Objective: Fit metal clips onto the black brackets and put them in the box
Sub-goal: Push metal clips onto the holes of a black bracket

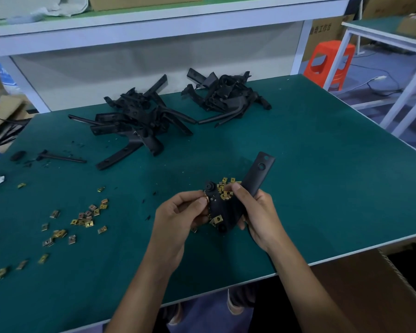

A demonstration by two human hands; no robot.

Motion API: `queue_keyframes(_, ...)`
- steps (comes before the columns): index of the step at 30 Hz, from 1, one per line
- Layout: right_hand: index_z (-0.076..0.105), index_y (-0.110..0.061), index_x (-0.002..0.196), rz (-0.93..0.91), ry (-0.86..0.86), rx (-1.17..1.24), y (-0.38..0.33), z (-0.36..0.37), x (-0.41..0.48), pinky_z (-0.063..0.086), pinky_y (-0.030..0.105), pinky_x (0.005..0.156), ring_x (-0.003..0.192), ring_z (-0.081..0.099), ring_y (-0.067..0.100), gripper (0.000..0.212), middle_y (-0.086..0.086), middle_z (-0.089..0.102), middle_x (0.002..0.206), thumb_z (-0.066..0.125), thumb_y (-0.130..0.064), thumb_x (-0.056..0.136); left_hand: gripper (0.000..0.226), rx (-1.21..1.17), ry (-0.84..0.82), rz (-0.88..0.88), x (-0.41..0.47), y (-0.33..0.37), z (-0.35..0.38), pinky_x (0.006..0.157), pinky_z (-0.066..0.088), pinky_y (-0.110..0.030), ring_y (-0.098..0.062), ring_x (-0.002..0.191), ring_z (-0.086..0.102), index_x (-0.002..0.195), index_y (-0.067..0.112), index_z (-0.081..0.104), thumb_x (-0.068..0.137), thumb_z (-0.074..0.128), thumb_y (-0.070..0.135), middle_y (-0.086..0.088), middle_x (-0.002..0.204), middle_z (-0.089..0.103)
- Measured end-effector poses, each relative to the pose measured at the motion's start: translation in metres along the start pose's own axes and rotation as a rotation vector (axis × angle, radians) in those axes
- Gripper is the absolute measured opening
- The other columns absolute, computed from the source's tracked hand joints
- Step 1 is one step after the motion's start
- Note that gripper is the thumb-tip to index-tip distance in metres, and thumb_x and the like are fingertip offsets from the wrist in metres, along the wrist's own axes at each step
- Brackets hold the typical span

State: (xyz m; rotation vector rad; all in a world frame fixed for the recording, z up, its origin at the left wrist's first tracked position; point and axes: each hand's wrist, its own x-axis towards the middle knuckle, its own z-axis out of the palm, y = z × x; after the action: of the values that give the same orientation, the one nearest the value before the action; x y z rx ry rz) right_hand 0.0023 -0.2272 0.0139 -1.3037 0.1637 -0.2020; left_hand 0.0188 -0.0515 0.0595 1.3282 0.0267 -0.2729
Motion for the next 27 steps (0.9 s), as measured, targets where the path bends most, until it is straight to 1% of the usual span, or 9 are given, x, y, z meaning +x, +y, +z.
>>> queue_keyframes(3, 0.079, -0.017, 0.097, 0.002, 0.0, -0.005, 0.0, 0.0, 0.0, 0.036, 0.025, 0.036, 0.043, 0.046, 0.015, 0.04, 0.002, 0.062, 0.067, 0.068, -0.054, 0.087, 0.018, -0.05, 0.005, -0.034, 0.0, 0.0, 0.001, 0.062, 0.056, -0.022, -0.012, 0.07, 0.069, 0.083, 0.015, 0.079, 0.09, 0.069, 0.002, -0.007, 0.079, 0.073)
queue_keyframes(5, 0.079, -0.015, 0.096, 0.006, 0.006, -0.004, 0.0, 0.001, 0.0, 0.036, 0.026, 0.036, 0.043, 0.046, 0.016, 0.041, 0.004, 0.061, 0.068, 0.068, -0.053, 0.087, 0.013, -0.094, 0.007, -0.057, 0.001, 0.001, 0.001, 0.062, 0.056, -0.022, -0.012, 0.07, 0.068, 0.087, 0.009, 0.075, 0.09, 0.067, 0.0, -0.007, 0.079, 0.072)
queue_keyframes(9, 0.079, -0.015, 0.097, 0.003, 0.005, 0.001, 0.0, -0.001, 0.0, 0.036, 0.026, 0.035, 0.043, 0.048, 0.015, 0.033, 0.006, 0.065, 0.072, 0.065, -0.045, 0.093, 0.009, -0.14, 0.008, -0.087, 0.002, 0.0, 0.005, 0.062, 0.056, -0.022, -0.012, 0.068, 0.068, 0.091, 0.004, 0.069, 0.092, 0.063, -0.003, -0.007, 0.079, 0.071)
queue_keyframes(14, 0.078, -0.012, 0.095, -0.007, 0.007, 0.001, 0.0, -0.001, 0.0, 0.036, 0.026, 0.035, 0.041, 0.046, 0.018, 0.04, 0.011, 0.061, 0.07, 0.069, -0.05, 0.088, 0.007, -0.087, -0.043, -0.039, 0.0, -0.002, 0.007, 0.066, 0.057, -0.024, -0.014, 0.075, 0.07, 0.094, 0.006, 0.068, 0.093, 0.063, 0.001, -0.009, 0.087, 0.074)
queue_keyframes(18, 0.076, -0.01, 0.093, 0.004, 0.024, -0.026, 0.003, -0.002, 0.001, 0.035, 0.028, 0.035, 0.042, 0.044, 0.026, 0.042, 0.015, 0.056, 0.067, 0.07, -0.051, 0.088, 0.01, -0.064, -0.071, -0.009, 0.0, -0.006, 0.001, 0.063, 0.055, -0.022, -0.013, 0.07, 0.066, 0.091, 0.01, 0.066, 0.088, 0.069, 0.001, -0.006, 0.08, 0.071)
queue_keyframes(20, 0.076, -0.01, 0.092, 0.022, 0.019, -0.053, 0.004, -0.004, 0.002, 0.034, 0.028, 0.035, 0.041, 0.043, 0.027, 0.04, 0.013, 0.055, 0.062, 0.071, -0.049, 0.088, 0.017, -0.012, -0.106, -0.011, 0.003, -0.004, -0.005, 0.061, 0.053, -0.021, -0.013, 0.067, 0.065, 0.094, 0.013, 0.065, 0.081, 0.075, 0.007, -0.006, 0.078, 0.07)
queue_keyframes(23, 0.073, -0.007, 0.089, 0.028, -0.007, -0.122, 0.006, -0.004, 0.004, 0.032, 0.027, 0.035, 0.039, 0.042, 0.024, 0.044, 0.011, 0.054, 0.06, 0.07, -0.05, 0.086, 0.04, 0.117, -0.192, -0.077, 0.01, 0.006, -0.018, 0.059, 0.052, -0.024, -0.017, 0.069, 0.066, 0.107, 0.013, 0.067, 0.072, 0.086, 0.014, -0.009, 0.082, 0.072)
queue_keyframes(25, 0.07, -0.007, 0.085, 0.011, -0.022, -0.166, 0.007, -0.001, 0.004, 0.033, 0.029, 0.036, 0.042, 0.044, 0.025, 0.045, 0.011, 0.053, 0.061, 0.07, -0.052, 0.087, 0.036, 0.187, -0.234, -0.103, 0.013, 0.011, -0.02, 0.061, 0.051, -0.025, -0.018, 0.073, 0.067, 0.107, 0.019, 0.071, 0.073, 0.082, 0.019, -0.011, 0.087, 0.074)
queue_keyframes(27, 0.074, -0.013, 0.086, 0.001, -0.015, -0.184, 0.008, -0.001, 0.004, 0.034, 0.028, 0.036, 0.041, 0.046, 0.024, 0.038, 0.009, 0.054, 0.06, 0.069, -0.051, 0.089, 0.028, 0.201, -0.252, -0.108, 0.013, 0.012, -0.016, 0.061, 0.049, -0.025, -0.017, 0.076, 0.066, 0.1, 0.026, 0.074, 0.073, 0.081, 0.022, -0.012, 0.091, 0.074)
